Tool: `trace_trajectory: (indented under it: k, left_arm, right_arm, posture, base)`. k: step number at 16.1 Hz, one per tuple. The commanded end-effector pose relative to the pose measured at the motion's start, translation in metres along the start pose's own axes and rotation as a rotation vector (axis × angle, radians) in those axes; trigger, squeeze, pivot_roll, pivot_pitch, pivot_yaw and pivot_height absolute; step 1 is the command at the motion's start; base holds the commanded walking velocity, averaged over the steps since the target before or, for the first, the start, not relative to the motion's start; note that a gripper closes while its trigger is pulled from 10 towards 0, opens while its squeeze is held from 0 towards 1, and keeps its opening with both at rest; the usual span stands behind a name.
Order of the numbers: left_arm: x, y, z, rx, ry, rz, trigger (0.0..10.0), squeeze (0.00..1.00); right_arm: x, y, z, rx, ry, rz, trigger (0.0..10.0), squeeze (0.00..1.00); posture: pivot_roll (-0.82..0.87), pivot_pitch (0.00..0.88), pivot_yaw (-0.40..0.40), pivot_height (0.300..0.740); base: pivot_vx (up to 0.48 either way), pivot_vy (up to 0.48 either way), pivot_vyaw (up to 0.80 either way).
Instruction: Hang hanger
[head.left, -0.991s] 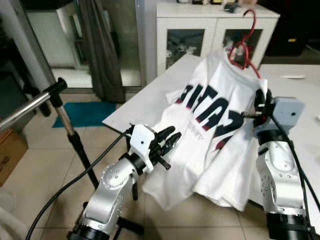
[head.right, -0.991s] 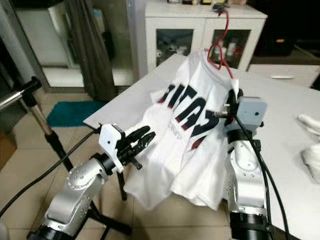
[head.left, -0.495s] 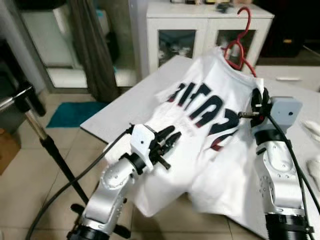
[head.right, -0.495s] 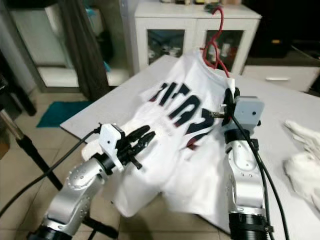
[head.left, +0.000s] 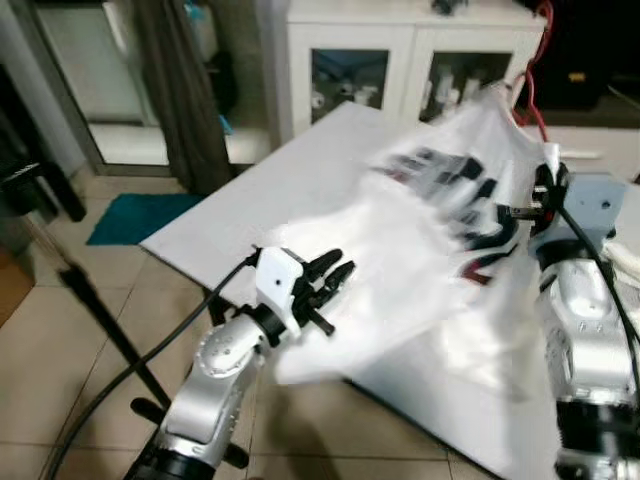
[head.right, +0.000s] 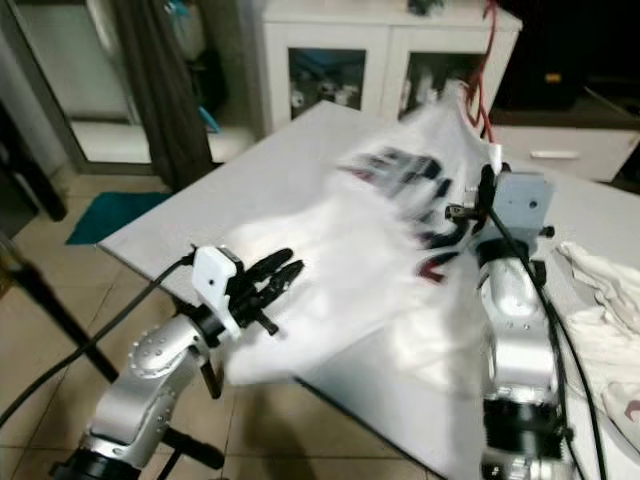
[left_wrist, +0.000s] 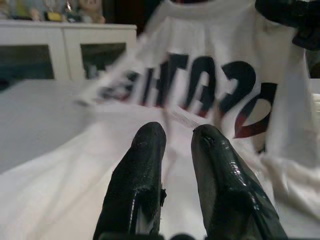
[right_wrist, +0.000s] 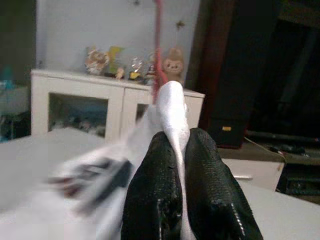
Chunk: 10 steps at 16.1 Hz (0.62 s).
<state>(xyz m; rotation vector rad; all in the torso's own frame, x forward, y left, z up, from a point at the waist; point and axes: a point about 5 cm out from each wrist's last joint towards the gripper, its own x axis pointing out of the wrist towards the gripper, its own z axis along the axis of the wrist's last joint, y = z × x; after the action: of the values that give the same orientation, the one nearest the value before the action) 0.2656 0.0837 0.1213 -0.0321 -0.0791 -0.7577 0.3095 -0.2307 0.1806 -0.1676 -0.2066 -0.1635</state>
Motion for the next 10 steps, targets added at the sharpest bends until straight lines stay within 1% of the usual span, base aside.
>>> trace_trajectory:
  k: [1,2,3,4,6,7,9,10]
  left_arm:
    - [0.006,0.003,0.006,0.050,-0.020,-0.006,10.0,0.00]
    - [0.008,0.005,0.008,0.070,-0.025,-0.007,10.0,0.00]
    - [0.011,0.009,0.012,0.092,-0.035,-0.008,10.0,0.00]
    - [0.015,0.017,0.020,0.151,-0.048,-0.020,10.0,0.00]
    - [0.016,0.025,0.026,0.169,-0.051,-0.014,10.0,0.00]
    - [0.016,0.031,0.027,0.189,-0.048,-0.012,10.0,0.00]
    - [0.016,0.031,0.025,0.197,-0.043,-0.020,10.0,0.00]
    - [0.017,0.029,0.023,0.195,-0.039,-0.033,10.0,0.00]
  right_arm:
    - [0.001,0.008,-0.005,0.011,0.038,0.079,10.0,0.00]
    - [0.000,0.014,-0.009,0.009,0.063,0.136,10.0,0.00]
    - [-0.002,0.023,-0.014,0.001,0.096,0.223,10.0,0.00]
    - [-0.005,0.030,-0.021,-0.054,0.132,0.299,10.0,0.00]
    - [-0.004,0.027,-0.032,-0.082,0.202,0.299,10.0,0.00]
    - [-0.007,0.027,-0.040,-0.094,0.243,0.322,10.0,0.00]
    - [-0.009,0.029,-0.042,-0.086,0.250,0.349,10.0,0.00]
    - [-0.010,0.032,-0.040,-0.069,0.233,0.381,10.0,0.00]
  posture:
    - [0.03,0.000,-0.004,0.723]
    - [0.03,0.000,-0.007,0.723]
    - [0.03,0.000,-0.008,0.723]
    - [0.03,0.000,-0.011,0.723]
    - [0.04,0.000,-0.014,0.723]
    - [0.04,0.000,-0.015,0.723]
    - [0.04,0.000,-0.014,0.723]
    - [0.04,0.000,-0.012,0.723]
  base:
    - [0.000,0.000,0.00]
    - [0.000,0.000,0.00]
    - [0.000,0.000,0.00]
    - [0.000,0.000,0.00]
    - [0.000,0.000,0.00]
    - [0.000,0.000,0.00]
    - [0.000,0.000,0.00]
    - [0.000,0.000,0.00]
